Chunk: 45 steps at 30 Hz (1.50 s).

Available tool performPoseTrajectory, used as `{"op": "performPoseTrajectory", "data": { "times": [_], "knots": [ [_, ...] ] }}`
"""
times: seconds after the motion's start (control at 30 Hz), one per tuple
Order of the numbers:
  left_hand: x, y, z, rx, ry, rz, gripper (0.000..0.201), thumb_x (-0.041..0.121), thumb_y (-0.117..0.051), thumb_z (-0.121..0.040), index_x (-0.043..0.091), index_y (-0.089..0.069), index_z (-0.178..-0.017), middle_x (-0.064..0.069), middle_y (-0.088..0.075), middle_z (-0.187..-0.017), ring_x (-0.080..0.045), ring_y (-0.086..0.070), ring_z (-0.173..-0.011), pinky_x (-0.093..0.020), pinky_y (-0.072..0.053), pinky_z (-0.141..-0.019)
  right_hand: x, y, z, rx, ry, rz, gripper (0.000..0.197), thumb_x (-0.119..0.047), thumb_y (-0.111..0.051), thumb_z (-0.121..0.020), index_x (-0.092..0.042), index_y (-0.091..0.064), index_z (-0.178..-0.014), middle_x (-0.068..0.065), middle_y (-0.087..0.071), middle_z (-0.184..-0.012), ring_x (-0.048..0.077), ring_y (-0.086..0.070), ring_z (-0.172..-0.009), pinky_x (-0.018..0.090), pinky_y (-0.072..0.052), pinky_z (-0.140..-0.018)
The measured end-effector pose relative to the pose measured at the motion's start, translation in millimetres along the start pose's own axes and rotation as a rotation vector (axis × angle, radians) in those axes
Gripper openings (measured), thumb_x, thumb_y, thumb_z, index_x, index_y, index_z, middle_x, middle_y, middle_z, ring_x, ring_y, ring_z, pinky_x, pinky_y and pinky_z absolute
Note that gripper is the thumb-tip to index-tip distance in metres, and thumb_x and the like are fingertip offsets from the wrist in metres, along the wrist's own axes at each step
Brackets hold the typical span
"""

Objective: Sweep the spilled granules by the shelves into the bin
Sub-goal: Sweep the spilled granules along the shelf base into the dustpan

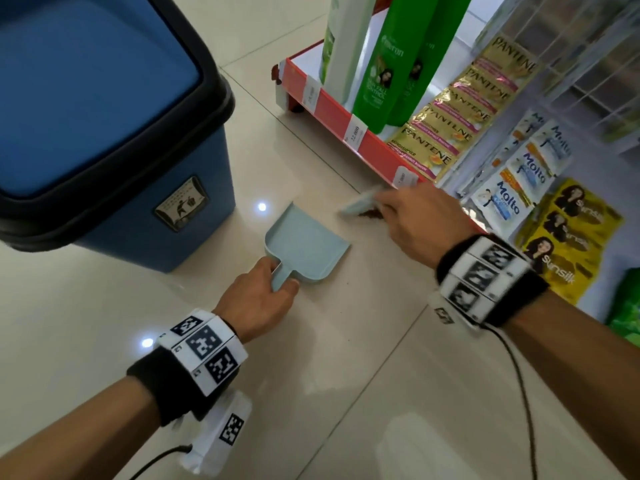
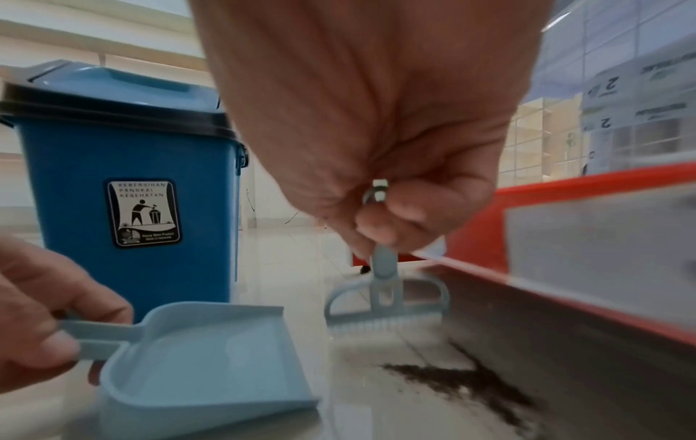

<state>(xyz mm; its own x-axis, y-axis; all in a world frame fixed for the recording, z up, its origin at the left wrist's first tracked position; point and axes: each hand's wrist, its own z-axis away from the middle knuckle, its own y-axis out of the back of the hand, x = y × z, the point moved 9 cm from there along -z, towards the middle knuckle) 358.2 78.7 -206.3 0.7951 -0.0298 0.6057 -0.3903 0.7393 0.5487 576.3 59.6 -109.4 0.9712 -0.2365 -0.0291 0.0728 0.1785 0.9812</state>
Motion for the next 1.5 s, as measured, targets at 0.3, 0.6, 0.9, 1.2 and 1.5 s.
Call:
{"op": "performPoseTrajectory", "data": {
  "times": [0.3, 0.6, 0.9, 1.2, 1.5],
  "knots": [
    [-0.8, -7.6, -6.5, -0.010, -0.021, -0.008, 0.050, 0.047, -0.048, -0.094, 0.019, -0.043, -0.136, -0.001, -0.061, -0.106, -0.020, -0.060, -0.089, -0.032, -0.043, -0.070, -28.2, -22.5, -83.3, 0.132, -0.200, 0.007, 0.022, -0.009, -0.047, -0.097, -0.004, -0.068, -0.096, 0.015, -0.069, -0.097, 0.031, -0.068, -0.088, 0.032, -0.040, -0.064],
    [-0.8, -3.5, -5.9, -0.001, -0.018, -0.003, 0.046, 0.044, -0.049, -0.094, 0.020, -0.045, -0.132, 0.001, -0.061, -0.100, -0.018, -0.060, -0.085, -0.028, -0.042, -0.063, 34.0, -37.1, 14.3, -0.114, -0.354, 0.097, 0.017, -0.021, -0.050, -0.097, -0.007, -0.059, -0.092, 0.013, -0.062, -0.085, 0.028, -0.058, -0.074, 0.038, -0.052, -0.072],
    [2.3, -10.0, -6.3, -0.017, -0.030, -0.034, 0.047, 0.044, -0.048, -0.094, 0.019, -0.043, -0.134, 0.002, -0.061, -0.100, -0.012, -0.059, -0.080, -0.026, -0.040, -0.059, -31.7, -2.5, -41.4, 0.142, -0.113, 0.024, 0.017, -0.011, -0.049, -0.096, -0.008, -0.065, -0.102, 0.011, -0.060, -0.075, 0.028, -0.059, -0.067, 0.031, -0.039, -0.058],
    [0.0, -5.5, -1.5, -0.010, -0.021, 0.000, 0.050, 0.039, -0.046, -0.098, 0.017, -0.041, -0.142, -0.009, -0.061, -0.129, -0.027, -0.060, -0.111, -0.037, -0.048, -0.093, -1.7, -36.5, -9.3, -0.123, -0.088, 0.084, 0.023, -0.017, -0.044, -0.100, -0.008, -0.062, -0.111, 0.008, -0.059, -0.083, 0.024, -0.055, -0.071, 0.033, -0.049, -0.067],
    [5.3, 3.6, -9.6, 0.023, -0.035, 0.021, 0.040, 0.037, -0.047, -0.097, 0.018, -0.047, -0.133, 0.000, -0.062, -0.106, -0.023, -0.061, -0.095, -0.035, -0.048, -0.081, -21.7, 7.1, -2.9, 0.087, 0.075, 0.108, 0.026, -0.020, -0.036, -0.104, -0.013, -0.053, -0.123, -0.001, -0.046, -0.066, 0.021, -0.049, -0.059, 0.029, -0.040, -0.052]
  ]
}}
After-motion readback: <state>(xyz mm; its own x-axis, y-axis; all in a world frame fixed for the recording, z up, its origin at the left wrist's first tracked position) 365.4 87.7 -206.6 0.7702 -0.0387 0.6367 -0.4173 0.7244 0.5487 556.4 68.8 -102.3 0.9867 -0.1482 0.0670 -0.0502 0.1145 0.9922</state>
